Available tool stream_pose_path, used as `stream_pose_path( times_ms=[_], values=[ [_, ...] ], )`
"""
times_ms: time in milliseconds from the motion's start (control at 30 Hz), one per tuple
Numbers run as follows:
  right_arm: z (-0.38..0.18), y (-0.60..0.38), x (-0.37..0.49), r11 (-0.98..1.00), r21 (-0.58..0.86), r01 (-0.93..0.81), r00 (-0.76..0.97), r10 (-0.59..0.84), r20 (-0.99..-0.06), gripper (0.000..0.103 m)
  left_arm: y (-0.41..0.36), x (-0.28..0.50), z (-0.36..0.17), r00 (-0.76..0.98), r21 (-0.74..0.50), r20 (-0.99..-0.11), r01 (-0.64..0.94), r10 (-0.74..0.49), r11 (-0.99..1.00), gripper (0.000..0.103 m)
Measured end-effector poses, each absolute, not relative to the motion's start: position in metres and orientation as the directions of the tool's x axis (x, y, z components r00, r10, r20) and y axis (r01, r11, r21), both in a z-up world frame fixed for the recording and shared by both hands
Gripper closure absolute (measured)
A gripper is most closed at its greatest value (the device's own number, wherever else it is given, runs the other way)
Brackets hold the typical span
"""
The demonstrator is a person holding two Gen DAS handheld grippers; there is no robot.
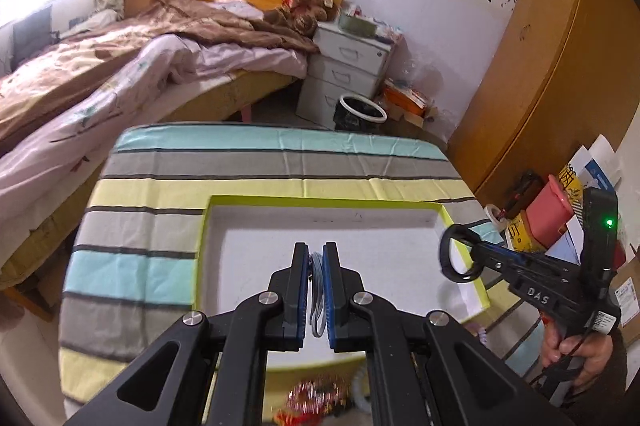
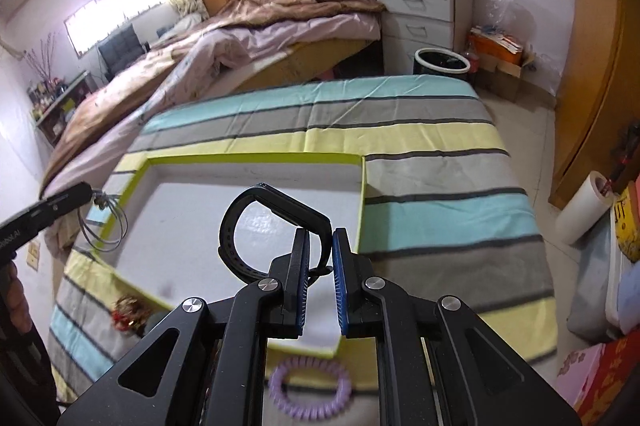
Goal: Organize jewelry
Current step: 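Carry the black band and grey bracelet into the green box and open both tools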
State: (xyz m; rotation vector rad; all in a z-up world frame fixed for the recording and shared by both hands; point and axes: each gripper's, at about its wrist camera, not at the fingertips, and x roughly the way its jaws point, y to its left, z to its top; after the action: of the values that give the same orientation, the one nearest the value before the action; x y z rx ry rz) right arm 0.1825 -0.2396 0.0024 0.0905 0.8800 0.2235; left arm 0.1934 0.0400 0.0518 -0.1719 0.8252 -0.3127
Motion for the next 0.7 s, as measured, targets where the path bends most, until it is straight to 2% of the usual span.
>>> stream_pose_path(
  times_ms=[333,700],
  values=[
    [-0.021,-0.232,0.219,0.979,0.140,-0.151,0.558,0.202,-0.805,0.091,0.030,0.238,0.015,0.577,-0.262,-0.751,0.185,-0.321,0.947,0.096],
    [-0.028,-0.227,0.229,0.982,0.101,-0.158,0.538,0.171,-0.826,0.091,0.037,0.253,-0.012,0.531,-0.240,-0.802,0.134,-0.274,0.961,0.096]
  ],
)
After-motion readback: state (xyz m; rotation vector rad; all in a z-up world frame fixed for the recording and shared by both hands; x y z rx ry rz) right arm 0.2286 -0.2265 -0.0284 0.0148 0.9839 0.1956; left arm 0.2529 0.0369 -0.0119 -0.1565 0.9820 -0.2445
